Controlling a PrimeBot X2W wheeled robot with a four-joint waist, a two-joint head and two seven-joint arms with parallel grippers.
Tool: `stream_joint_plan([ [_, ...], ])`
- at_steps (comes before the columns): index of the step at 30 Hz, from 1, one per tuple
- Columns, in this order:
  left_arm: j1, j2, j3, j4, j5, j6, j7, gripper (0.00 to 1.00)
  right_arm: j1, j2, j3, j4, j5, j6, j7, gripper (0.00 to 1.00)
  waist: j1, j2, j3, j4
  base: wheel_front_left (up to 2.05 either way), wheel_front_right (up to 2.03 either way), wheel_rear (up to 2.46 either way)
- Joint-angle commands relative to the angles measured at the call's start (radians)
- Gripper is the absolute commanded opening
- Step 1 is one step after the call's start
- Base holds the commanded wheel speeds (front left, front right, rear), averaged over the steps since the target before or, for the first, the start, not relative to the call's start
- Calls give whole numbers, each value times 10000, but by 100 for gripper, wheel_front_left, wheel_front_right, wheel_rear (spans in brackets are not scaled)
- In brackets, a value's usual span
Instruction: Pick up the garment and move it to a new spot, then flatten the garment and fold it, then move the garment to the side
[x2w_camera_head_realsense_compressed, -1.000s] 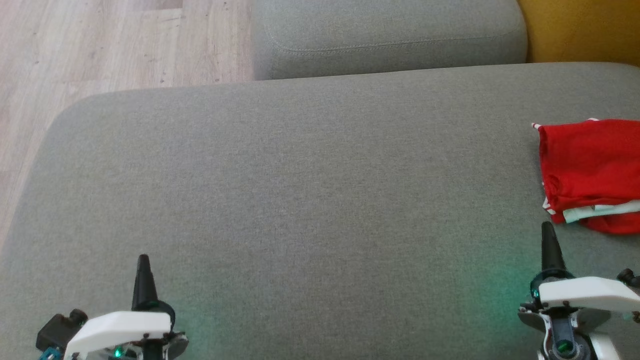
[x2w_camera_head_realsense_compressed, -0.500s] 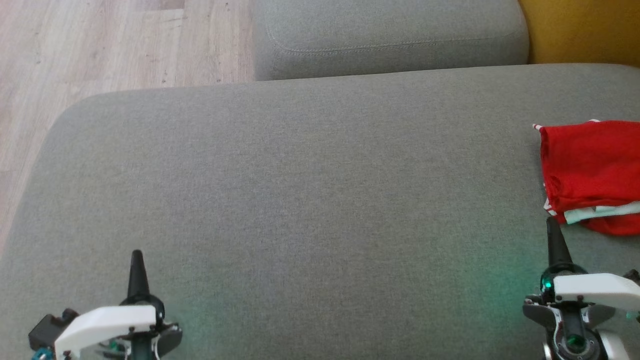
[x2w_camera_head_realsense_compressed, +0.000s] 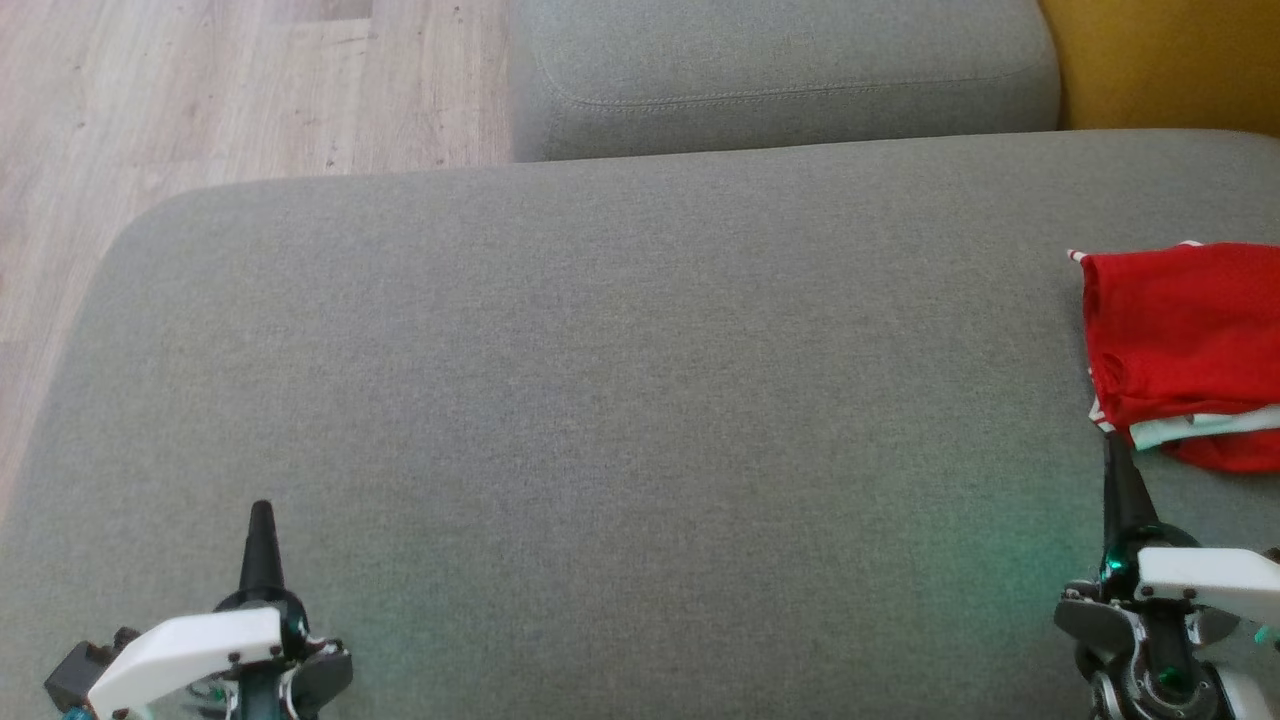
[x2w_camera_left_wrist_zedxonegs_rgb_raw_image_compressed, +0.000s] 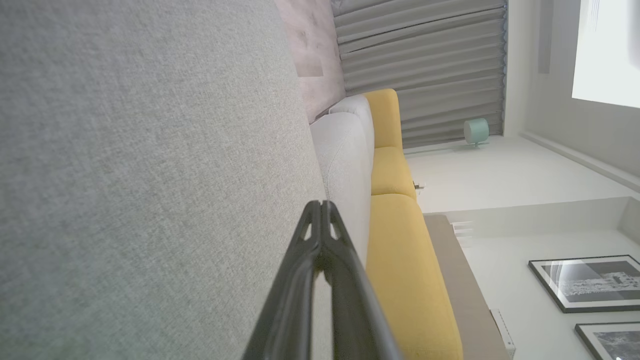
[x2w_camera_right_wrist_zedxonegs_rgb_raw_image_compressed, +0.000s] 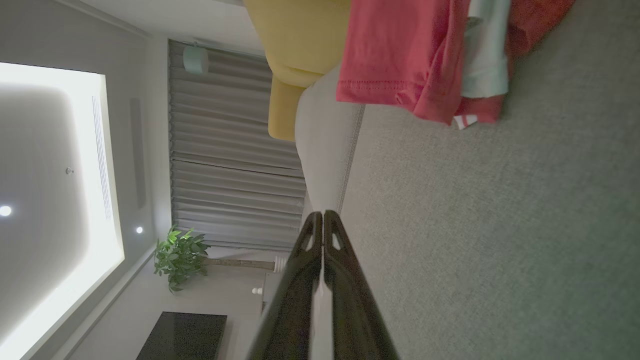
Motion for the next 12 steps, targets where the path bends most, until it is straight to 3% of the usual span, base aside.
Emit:
stream_joint_plan([
  [1, -594, 44, 431, -350, -268, -98, 84, 0, -527, -52, 120, -422, 329, -15, 96, 0, 0, 0, -2, 3, 0, 0, 0],
  [12, -676, 48, 675, -399, -1357, -135, 411, 0, -557, -56, -5, -546, 1607, -16, 415, 0, 0, 0, -15, 29, 0, 0, 0],
])
